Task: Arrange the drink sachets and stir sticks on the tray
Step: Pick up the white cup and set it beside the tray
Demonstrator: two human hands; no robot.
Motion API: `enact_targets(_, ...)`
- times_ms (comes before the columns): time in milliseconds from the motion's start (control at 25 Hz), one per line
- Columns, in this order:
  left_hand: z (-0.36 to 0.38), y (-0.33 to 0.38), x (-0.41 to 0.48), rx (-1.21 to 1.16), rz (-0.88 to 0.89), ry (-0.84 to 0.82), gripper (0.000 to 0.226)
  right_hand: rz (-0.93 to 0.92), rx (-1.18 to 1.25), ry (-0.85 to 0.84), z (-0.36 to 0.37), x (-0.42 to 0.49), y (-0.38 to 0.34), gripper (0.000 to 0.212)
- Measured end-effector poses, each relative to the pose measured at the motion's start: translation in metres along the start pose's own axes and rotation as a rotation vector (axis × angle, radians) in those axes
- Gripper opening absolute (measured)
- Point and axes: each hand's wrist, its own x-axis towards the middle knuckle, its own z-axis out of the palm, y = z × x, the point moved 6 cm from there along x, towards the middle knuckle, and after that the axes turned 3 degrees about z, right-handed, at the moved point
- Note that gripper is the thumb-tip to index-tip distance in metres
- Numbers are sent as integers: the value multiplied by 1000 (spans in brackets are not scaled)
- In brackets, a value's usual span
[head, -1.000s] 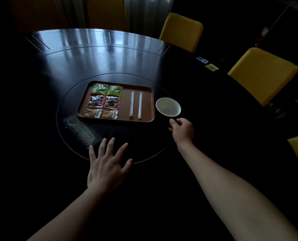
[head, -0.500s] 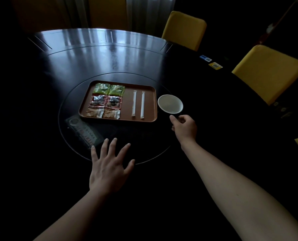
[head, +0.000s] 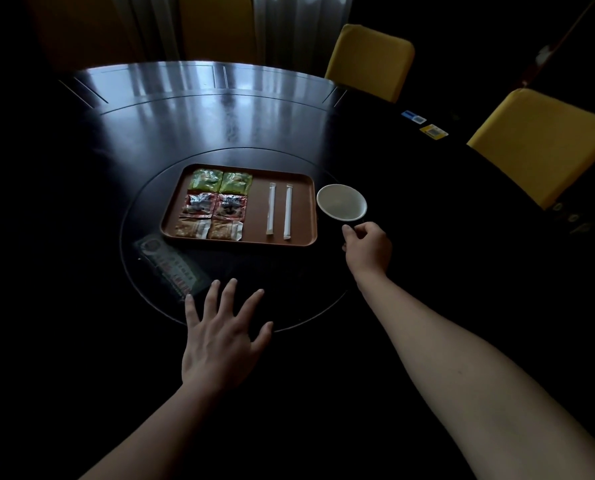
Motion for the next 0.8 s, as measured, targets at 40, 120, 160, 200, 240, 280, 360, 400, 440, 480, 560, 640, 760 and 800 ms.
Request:
enact_targets(40, 0, 0, 0, 0, 0, 1, 65, -1, 0, 6, 0, 1, 0, 22)
enact_targets(120, -1, 0, 0, 0, 0, -1, 66, -7, -3, 14, 2, 2, -1, 22)
enact_targets(160, 0, 0, 0, 0, 0, -2, 66, -5, -7, 14, 3, 3, -1, 21)
enact_targets(200, 0, 0, 0, -1, 0, -2, 65, 0, -11, 13, 3, 3, -2, 22)
enact_targets(240, 0, 0, 0, 0, 0, -4, 65, 1, -12, 17, 4, 4, -3, 22)
enact_targets(280, 1, 0, 0, 1, 1, -4, 65, 6, -9, 20, 3, 4, -4, 23)
enact_targets(360, 1, 0, 0, -3, 1, 0, 65, 10, -11, 21, 5, 7, -4, 23)
enact_targets(400, 0, 0, 0, -5, 0, 1, 65, 11, -15, 18, 5, 8, -4, 23)
enact_targets(440, 0, 0, 0, -4, 0, -2, 65, 15, -17, 14, 6, 9, -4, 24)
enact_targets(480, 0, 0, 0, -2, 2, -7, 66, 18, -17, 14, 8, 10, -4, 25)
enact_targets(560, 0, 0, 0, -4, 3, -9, 66, 22, -22, 15, 9, 12, -5, 26)
enact_targets(640, -1, 0, 0, -10, 3, -4, 65, 20, -33, 18, 9, 13, -7, 25)
enact_targets(760, -1, 1, -1, -10, 1, -7, 65, 30, -18, 25, 9, 13, -8, 24)
enact_targets(800, -1, 1, -1, -13, 0, -6, 65, 31, -16, 22, 10, 14, -8, 24)
